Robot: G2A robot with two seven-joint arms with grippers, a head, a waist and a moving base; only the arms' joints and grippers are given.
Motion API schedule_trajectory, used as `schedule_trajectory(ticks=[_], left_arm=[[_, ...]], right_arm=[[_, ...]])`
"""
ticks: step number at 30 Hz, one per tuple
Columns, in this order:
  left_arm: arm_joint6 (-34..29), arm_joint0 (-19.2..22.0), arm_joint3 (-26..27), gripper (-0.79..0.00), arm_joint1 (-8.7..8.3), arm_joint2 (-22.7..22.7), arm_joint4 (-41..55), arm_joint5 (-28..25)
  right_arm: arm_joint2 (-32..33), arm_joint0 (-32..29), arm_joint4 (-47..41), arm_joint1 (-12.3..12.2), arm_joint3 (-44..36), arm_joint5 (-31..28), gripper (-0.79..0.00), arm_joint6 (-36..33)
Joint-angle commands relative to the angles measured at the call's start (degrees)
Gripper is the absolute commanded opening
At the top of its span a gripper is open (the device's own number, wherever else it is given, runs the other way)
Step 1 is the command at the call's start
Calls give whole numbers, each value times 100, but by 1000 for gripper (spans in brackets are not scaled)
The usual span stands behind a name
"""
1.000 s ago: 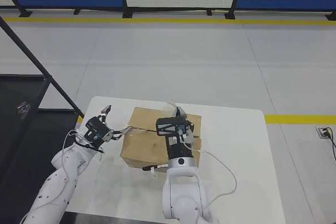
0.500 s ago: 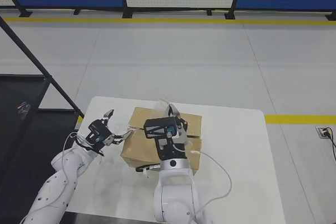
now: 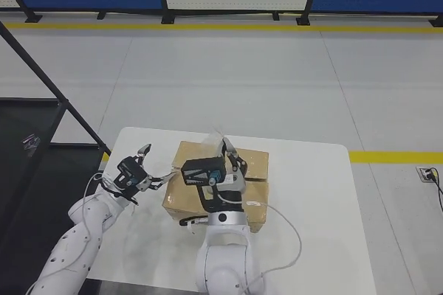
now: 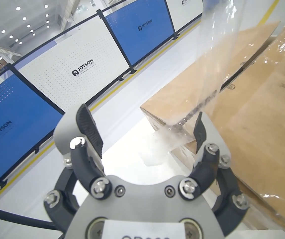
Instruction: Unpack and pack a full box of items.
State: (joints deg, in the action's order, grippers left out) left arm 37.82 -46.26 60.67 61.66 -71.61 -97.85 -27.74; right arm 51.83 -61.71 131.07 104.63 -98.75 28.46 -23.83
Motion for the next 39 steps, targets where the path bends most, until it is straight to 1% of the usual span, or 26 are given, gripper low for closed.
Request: schedule_trajectory(ticks=[1,10,15,21,27,34,39], left_arm=[[11,-16,34,0,-9,-14,9,-19],[-46,-31,297,0,-43,-48,3,-143],[-185,57,377,0,-29,53,-35,-195],[-432,352,178,0,31,290,-72,-293],[-443,633,-130,0,117,599,-87,-389],[-352,790,-328,0,173,798,-125,-395],[-343,844,-366,0,215,920,-113,-341]], right_arm=[[59,38,13,18,103,29,-785,-70],[368,18,-13,43,260,41,-785,-272],[516,-92,-16,21,222,0,-785,-322],[633,-148,-50,9,222,16,-785,-295],[722,-163,-137,9,286,24,-785,-255],[771,-235,-184,-4,254,29,-785,-222],[850,-173,75,5,385,159,-785,-353]])
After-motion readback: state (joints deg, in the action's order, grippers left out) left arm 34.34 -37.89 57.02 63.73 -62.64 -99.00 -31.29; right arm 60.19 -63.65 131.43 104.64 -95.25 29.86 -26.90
